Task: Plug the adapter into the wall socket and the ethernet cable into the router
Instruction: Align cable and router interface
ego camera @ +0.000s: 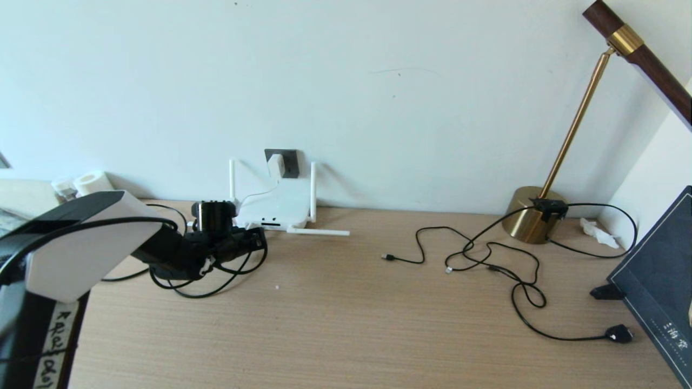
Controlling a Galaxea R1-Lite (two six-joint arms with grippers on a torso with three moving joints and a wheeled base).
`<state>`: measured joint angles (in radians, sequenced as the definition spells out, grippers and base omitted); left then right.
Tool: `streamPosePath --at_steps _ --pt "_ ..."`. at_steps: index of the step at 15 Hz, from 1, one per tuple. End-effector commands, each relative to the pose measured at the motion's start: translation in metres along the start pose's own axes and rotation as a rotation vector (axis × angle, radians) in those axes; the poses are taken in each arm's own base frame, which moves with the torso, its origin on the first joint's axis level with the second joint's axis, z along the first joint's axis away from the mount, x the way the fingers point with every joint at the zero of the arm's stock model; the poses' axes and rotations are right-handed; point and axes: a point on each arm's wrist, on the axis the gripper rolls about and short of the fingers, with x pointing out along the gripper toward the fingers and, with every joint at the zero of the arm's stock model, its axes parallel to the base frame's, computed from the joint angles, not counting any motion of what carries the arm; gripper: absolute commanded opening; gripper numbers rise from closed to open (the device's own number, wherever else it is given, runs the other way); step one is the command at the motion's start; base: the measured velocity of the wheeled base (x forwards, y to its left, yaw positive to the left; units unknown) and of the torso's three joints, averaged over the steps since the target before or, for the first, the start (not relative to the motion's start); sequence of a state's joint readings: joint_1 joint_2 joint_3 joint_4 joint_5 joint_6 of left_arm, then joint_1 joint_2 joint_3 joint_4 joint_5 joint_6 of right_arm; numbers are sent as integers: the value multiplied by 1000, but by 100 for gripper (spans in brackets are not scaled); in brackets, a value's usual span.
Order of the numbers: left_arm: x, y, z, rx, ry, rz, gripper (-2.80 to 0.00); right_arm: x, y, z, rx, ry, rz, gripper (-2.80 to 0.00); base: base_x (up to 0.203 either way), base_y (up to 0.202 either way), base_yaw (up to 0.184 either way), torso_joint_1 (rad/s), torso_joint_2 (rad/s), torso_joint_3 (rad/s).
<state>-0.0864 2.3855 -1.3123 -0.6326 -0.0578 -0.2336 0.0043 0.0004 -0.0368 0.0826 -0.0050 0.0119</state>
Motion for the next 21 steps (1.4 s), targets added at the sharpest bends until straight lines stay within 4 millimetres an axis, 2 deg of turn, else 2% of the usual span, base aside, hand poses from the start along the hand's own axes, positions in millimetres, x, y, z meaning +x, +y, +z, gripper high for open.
streamPosePath --at_steps 1,4,21 --pt "-1 -2 2 0 -7 -5 -280 0 0 0 0 1 1 0 0 0 0 0 0 0" --pt "-3 -4 7 2 -20 -9 -280 0 0 0 0 1 0 0 0 0 0 0 0 0" --pt "0 -2 4 1 -13 -6 -280 0 0 0 0 0 -1 0 0 0 0 0 0 0"
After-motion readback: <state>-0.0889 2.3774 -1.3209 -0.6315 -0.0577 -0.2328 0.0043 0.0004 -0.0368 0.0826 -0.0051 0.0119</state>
